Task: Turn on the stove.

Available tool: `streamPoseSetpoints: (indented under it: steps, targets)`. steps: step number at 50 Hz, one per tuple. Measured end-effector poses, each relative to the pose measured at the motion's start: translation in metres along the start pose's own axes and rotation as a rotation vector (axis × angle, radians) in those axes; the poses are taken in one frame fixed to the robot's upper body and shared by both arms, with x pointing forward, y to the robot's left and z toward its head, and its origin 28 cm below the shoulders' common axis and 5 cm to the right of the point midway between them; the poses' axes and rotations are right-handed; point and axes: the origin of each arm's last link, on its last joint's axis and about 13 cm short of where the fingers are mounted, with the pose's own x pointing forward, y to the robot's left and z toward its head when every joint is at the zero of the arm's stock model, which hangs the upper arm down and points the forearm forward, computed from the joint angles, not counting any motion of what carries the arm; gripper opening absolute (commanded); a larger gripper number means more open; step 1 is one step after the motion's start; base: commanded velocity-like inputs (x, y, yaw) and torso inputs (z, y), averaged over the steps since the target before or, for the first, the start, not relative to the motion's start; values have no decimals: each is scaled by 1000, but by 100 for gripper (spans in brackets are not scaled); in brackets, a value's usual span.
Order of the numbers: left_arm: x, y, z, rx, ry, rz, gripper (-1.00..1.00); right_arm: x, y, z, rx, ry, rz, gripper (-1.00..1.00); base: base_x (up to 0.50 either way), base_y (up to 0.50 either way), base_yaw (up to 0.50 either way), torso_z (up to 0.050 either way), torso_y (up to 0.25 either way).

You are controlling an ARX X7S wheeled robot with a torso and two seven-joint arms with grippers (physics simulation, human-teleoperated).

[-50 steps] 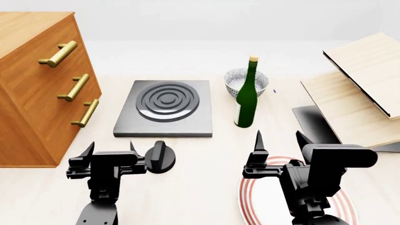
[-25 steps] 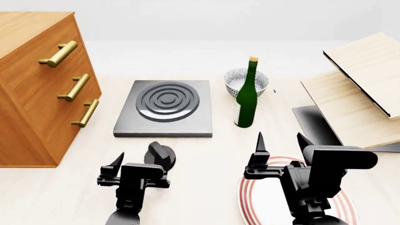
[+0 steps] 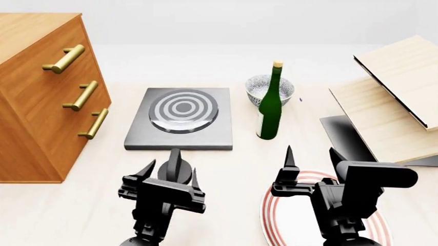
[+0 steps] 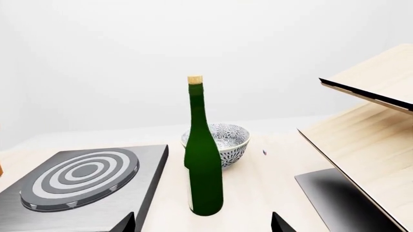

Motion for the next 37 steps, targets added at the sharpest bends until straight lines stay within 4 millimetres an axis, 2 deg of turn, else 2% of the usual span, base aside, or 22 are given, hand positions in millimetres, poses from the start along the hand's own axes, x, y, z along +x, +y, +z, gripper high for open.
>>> streamPoseSetpoints:
  steps: [8,14,22,37]
  targets:
    - [-12,17,42,-78,-50,64,100,-1,0,0,-1,-3,-1,100,0,0,0,0,0]
    - [-21,25,61,-111,-69,92,100,-1,0,0,-2,-4,-3,100,0,0,0,0,0]
    - [-29,30,72,-133,-70,114,100,-1,0,-1,-3,-4,-3,100,0,0,0,0,0]
    - [-33,34,77,-145,-50,131,100,-1,0,-1,-9,-3,-4,100,0,0,0,0,0]
